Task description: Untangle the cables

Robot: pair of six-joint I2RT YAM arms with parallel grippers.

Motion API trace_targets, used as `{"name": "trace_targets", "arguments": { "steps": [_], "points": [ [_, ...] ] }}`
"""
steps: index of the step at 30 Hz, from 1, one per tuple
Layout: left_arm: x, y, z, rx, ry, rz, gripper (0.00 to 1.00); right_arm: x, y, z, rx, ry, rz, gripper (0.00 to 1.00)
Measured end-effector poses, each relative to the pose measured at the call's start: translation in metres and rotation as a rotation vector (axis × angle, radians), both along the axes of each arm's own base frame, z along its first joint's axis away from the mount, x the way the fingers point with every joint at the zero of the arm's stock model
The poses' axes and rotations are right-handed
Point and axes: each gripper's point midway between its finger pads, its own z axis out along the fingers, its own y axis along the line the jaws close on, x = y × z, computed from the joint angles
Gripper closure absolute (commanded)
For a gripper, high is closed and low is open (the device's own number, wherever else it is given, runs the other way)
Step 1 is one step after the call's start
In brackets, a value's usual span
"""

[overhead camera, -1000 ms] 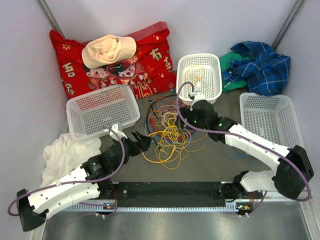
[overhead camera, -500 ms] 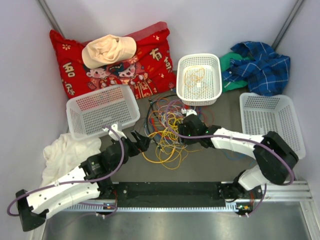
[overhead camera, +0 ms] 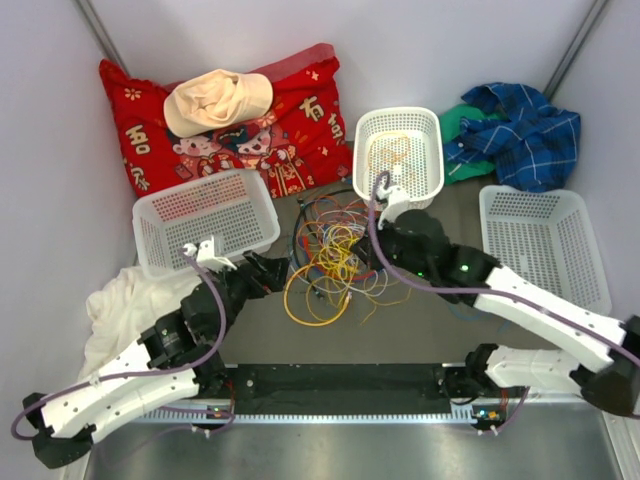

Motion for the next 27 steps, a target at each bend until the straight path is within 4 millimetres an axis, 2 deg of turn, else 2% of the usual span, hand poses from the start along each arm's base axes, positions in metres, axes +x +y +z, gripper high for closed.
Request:
{"name": "trace_targets", "arguments": {
  "steps": [2,6,8,11,12,15,19,23,27],
  "points": [
    [0.003,-0.001,0.010,-0.007,-0.042,-0.002,0.01,-0.014,-0.001,0.042,0.065,-0.067,0.026,1.00],
    [0.009,-0.007,0.024,-0.010,-0.104,-0.006,0.01,-0.037,-0.015,0.106,0.160,-0.159,0.048,1.00],
    [0.012,-0.012,0.026,0.002,-0.118,-0.012,0.02,-0.042,-0.026,0.130,0.194,-0.191,0.038,1.00],
    [0.014,-0.026,0.030,0.008,-0.143,-0.057,0.08,-0.047,-0.039,0.153,0.224,-0.224,0.021,1.00],
    [0.013,-0.034,0.034,-0.002,-0.160,-0.090,0.12,-0.048,-0.042,0.158,0.229,-0.230,0.018,1.00],
    [0.008,-0.061,0.050,-0.036,-0.240,-0.215,0.14,-0.049,-0.045,0.166,0.236,-0.235,0.014,1.00],
    [-0.006,-0.102,0.068,-0.069,-0.354,-0.409,0.11,-0.048,-0.043,0.155,0.204,-0.208,0.014,1.00],
    [-0.016,-0.135,0.072,-0.039,-0.409,-0.559,0.09,-0.047,-0.040,0.145,0.178,-0.179,0.014,1.00],
    [-0.027,-0.161,0.087,-0.041,-0.473,-0.680,0.08,-0.048,-0.040,0.144,0.178,-0.171,0.014,1.00]
  ]
}}
